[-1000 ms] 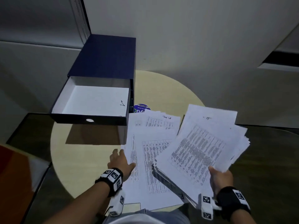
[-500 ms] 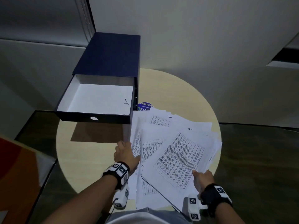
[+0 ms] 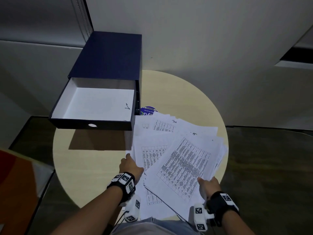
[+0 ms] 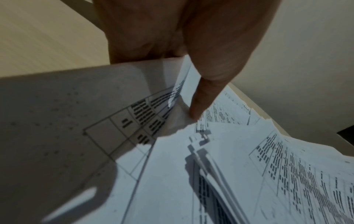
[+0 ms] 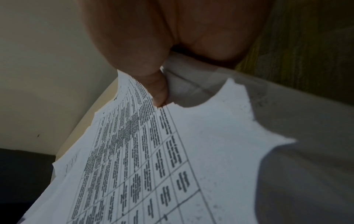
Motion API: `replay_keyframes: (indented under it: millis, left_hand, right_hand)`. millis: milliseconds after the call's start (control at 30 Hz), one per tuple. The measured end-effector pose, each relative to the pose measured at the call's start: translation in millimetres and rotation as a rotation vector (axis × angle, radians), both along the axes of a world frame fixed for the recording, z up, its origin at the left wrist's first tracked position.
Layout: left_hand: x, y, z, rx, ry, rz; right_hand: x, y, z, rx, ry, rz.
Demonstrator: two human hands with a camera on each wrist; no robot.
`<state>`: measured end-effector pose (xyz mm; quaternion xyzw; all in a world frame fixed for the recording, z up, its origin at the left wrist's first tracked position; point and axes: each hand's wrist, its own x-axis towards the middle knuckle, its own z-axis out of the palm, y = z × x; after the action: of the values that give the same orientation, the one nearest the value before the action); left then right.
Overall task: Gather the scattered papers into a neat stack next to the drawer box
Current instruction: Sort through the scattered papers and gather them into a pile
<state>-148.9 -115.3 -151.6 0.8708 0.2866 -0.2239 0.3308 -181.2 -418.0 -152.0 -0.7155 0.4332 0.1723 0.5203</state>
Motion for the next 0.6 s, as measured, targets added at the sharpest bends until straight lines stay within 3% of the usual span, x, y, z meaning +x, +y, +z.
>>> replay_keyframes:
  millis: [167, 333, 433, 600]
  left_hand:
    - [-1.3, -8.1, 0.2, 0.185, -0.013, -0.069]
    - [-1.0, -11.5, 2.0, 0.128, -0.108, -0.052]
    - [-3.8, -7.3, 17.3, 0.087, -0.267, -0.051]
    - [2.6, -7.3, 72.7, 0.090, -0.694, -0.296]
  right_hand:
    - [-1.3, -3.2, -0.6, 0.007, -0.001, 0.010]
    - [-2.4, -0.8, 3.4, -0.028, 0.004, 0.026]
    - [-2.9, -1.0, 1.8, -0.024, -0.008, 0.030]
    - [-2.2, -2.3, -2.0, -0.047, 0.006, 0.036]
